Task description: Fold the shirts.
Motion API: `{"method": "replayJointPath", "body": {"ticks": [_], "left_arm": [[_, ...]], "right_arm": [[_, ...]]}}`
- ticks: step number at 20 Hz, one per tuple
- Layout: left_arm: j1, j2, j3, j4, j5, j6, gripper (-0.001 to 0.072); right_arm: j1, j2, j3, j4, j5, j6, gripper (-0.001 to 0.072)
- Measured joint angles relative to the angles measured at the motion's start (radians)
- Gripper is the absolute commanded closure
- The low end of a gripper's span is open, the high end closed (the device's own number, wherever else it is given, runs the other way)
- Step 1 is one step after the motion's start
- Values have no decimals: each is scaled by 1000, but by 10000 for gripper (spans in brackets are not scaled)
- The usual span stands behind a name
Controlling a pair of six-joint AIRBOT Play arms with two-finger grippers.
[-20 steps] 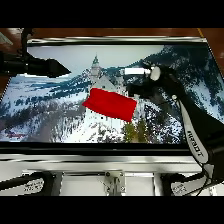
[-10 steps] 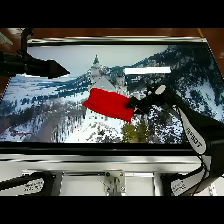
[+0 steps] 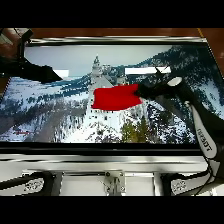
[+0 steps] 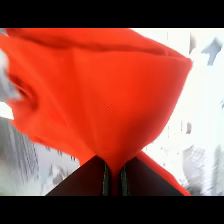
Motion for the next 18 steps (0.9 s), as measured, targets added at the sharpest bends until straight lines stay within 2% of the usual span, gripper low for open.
{"method": "replayJointPath", "body": {"ticks": [5, 12, 18], "left_arm": [[6, 0, 0, 68, -70, -53, 665], [-2, 0, 0, 87, -95, -123, 664], [-17, -1, 0, 90, -97, -148, 664]], "right_arm": [[-293, 92, 59, -97, 45, 21, 652], [-744, 122, 60, -334, 251, 146, 653], [-991, 173, -188, -431, 367, 190, 654]]}}
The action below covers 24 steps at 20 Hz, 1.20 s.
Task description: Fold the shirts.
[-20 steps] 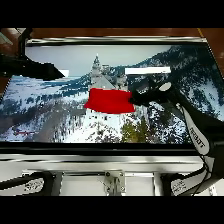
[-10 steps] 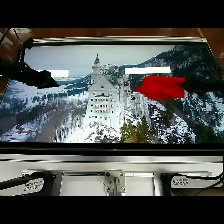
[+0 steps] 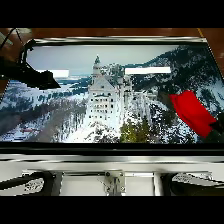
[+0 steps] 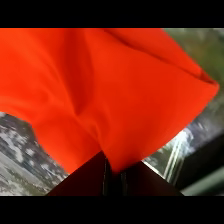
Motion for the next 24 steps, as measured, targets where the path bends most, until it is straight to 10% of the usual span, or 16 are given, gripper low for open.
{"method": "replayJointPath", "body": {"ticks": [15, 16, 17, 18, 24], "left_arm": [[-3, -5, 0, 1, 0, -4, 664], [-3, -5, 0, 1, 0, -4, 664], [-3, -5, 0, 1, -1, -4, 664], [-3, -5, 0, 1, -1, -4, 664], [-3, -8, 0, 1, 43, 7, 664]], "right_arm": [[-130, 217, -437, -150, 9, -7, 644], [-130, 223, -444, -157, 9, -5, 494], [-130, 232, -448, -163, 9, -5, 135], [-130, 245, -449, -178, 8, -5, 44], [-130, 359, -294, -289, 109, -31, 49]]}}
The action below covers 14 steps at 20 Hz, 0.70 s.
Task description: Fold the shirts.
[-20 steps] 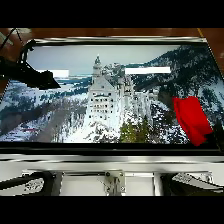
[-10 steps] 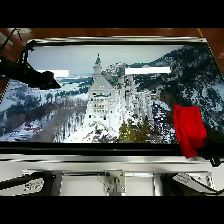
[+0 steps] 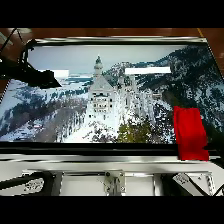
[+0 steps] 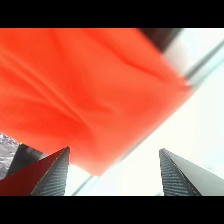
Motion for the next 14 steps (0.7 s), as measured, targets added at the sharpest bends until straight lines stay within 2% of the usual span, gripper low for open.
{"method": "replayJointPath", "body": {"ticks": [3, 6, 7, 9, 10, 11, 12, 13, 14], "left_arm": [[0, -1, 0, 0, 30, 31, 665], [-3, -2, 0, 14, 44, 62, 667], [-12, -2, 0, 45, 45, 63, 667], [-47, -7, 0, 171, 43, 27, 665], [-72, -14, 0, 261, 31, -12, 631], [-95, -23, 0, 335, 16, -43, 424], [-116, -31, 0, 394, 4, -69, 169], [-133, -37, 0, 431, -6, -87, 91], [-147, -42, 0, 451, -14, -102, 98]], "right_arm": [[8, 43, 178, -51, 63, -2, 58], [76, 67, 396, 31, 24, 0, 73], [121, 71, 452, 72, -8, 3, 123], [265, 74, 528, 121, -67, 31, 120], [364, 68, 547, 113, -80, 48, 119], [464, 56, 554, 95, -84, 66, 117], [573, 36, 555, 63, -81, 91, 117], [664, 12, 555, 37, -76, 115, 117], [752, -16, 555, 10, -66, 135, 117]]}}
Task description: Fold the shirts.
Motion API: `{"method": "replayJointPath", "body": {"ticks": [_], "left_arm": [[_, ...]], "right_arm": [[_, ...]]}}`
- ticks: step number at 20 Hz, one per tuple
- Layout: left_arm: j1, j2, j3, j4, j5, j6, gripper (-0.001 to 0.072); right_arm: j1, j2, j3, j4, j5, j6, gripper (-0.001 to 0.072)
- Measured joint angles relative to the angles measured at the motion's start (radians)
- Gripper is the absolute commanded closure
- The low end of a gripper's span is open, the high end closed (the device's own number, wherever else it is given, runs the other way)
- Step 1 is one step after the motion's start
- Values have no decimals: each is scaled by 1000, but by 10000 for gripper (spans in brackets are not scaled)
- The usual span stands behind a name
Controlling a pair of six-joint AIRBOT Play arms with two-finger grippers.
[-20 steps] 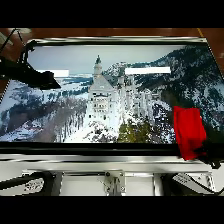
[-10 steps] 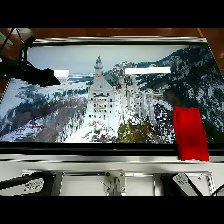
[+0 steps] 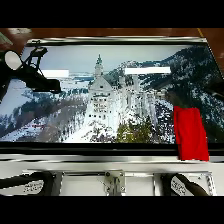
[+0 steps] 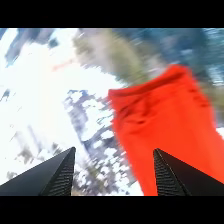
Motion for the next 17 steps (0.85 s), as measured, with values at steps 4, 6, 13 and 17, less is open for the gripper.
{"method": "replayJointPath", "body": {"ticks": [4, 6, 13, 17], "left_arm": [[-23, -8, 0, 48, -56, -15, 100], [-26, -8, 0, 56, -78, -12, 101], [-31, -12, 0, 43, -48, -46, 101], [-32, -12, 0, 29, -35, -54, 101]], "right_arm": [[227, -69, 0, -137, 33, 28, 118], [282, -82, 0, -196, 46, 34, 119], [337, -94, 0, -262, 54, 41, 119], [342, -95, 0, -269, 55, 42, 119]]}}
